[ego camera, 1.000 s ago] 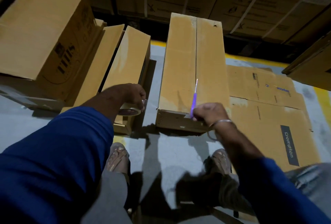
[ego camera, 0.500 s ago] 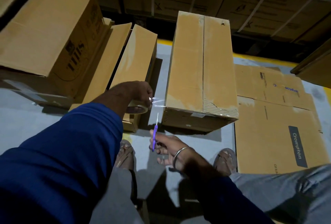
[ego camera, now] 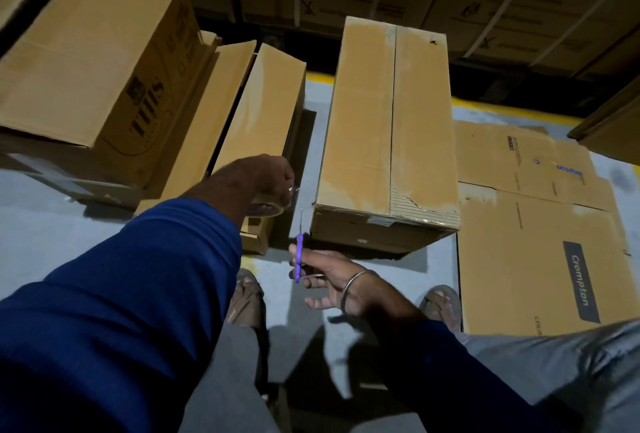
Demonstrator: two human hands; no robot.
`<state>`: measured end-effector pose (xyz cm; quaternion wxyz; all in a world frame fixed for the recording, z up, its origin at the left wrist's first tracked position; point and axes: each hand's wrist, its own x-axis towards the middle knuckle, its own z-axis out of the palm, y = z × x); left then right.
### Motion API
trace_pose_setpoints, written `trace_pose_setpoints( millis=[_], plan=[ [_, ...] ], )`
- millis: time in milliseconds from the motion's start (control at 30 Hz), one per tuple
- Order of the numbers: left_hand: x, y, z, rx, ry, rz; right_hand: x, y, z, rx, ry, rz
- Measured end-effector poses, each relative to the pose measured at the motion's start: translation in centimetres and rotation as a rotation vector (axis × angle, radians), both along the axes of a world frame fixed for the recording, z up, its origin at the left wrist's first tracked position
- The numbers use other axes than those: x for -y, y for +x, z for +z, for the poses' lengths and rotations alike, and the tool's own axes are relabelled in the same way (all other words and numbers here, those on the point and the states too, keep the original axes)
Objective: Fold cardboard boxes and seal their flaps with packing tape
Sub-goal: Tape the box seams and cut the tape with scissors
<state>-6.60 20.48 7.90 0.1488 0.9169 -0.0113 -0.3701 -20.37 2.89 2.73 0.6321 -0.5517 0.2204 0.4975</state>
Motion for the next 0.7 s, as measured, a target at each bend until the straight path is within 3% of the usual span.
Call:
trace_pose_setpoints(
  millis=[700],
  plan=[
    [0.3, -0.3, 0.4, 0.012, -0.036, 0.05, -2.0, 2.9, -1.1, 0.071, -0.036, -0.152]
  ],
)
